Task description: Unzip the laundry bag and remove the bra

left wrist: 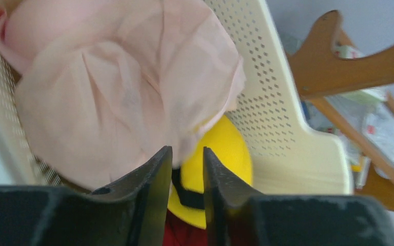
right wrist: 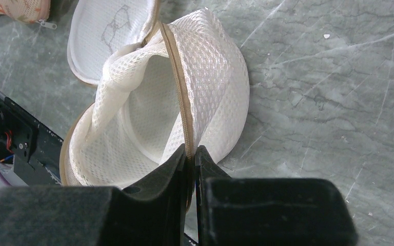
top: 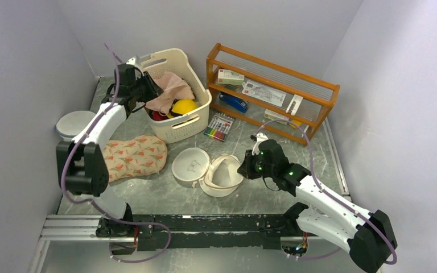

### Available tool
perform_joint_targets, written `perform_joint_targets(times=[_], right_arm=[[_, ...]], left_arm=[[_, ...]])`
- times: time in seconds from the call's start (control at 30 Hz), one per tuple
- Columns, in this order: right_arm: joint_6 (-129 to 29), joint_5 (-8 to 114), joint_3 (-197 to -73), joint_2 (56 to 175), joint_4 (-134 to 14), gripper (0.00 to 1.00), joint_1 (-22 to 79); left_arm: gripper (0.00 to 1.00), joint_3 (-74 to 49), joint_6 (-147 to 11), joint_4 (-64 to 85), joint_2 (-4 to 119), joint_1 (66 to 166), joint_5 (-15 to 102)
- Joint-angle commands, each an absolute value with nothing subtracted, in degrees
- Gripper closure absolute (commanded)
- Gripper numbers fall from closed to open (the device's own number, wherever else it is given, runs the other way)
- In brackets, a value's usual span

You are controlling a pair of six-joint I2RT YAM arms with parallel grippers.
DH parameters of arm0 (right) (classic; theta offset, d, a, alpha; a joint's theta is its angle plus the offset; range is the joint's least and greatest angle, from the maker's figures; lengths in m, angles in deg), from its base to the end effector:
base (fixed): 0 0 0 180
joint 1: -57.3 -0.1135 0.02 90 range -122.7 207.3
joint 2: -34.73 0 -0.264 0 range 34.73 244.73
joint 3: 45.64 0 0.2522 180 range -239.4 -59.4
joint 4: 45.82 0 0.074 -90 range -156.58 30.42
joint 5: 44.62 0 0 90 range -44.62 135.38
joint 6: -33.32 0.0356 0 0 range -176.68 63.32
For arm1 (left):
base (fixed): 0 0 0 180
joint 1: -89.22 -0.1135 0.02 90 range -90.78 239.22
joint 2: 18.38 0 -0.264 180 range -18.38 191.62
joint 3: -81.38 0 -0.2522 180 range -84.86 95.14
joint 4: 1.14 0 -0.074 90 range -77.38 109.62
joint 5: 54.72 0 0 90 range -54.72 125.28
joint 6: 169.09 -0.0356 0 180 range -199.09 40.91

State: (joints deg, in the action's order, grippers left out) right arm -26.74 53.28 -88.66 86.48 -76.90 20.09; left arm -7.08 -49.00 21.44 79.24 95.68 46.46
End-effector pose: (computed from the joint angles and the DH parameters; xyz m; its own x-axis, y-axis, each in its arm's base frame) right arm 0.1482 0.1187 0.2126 -0.7828 0.0263 -0.6217 -0.3374 0.8215 0.4596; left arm 0.3980 -0.0520 0.2962 -0.5524 -0.4324 -0.7126 0.0028 0.8539 -0.5204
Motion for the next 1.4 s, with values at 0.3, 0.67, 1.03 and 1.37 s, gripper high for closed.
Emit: perform_joint_targets(times=[0.3,0.67,1.03,1.37], right_arm=[[-27.78,54.73,-87.52,83.90,-73.65,0.90,19.72],[-29.01,57.90,-87.88,83.84,-71.97,0.89,19.65],[-29.00,64.62,-86.93,83.54,-70.48,0.89,19.12],[-22.74,67.85,-80.27,83.30,-66.26,0.90,17.63]], left_arm=[[0.11,-27.32,-48.25,19.18,48.62,99.34,59.15],[0.36,-42.21,-42.73,14.44,42.20,130.71,49.71],[0.62,-38.20,-44.20,14.06,60.41,152.09,36.95],[0.68,-48.80,-34.99,10.31,62.05,158.82,31.01]])
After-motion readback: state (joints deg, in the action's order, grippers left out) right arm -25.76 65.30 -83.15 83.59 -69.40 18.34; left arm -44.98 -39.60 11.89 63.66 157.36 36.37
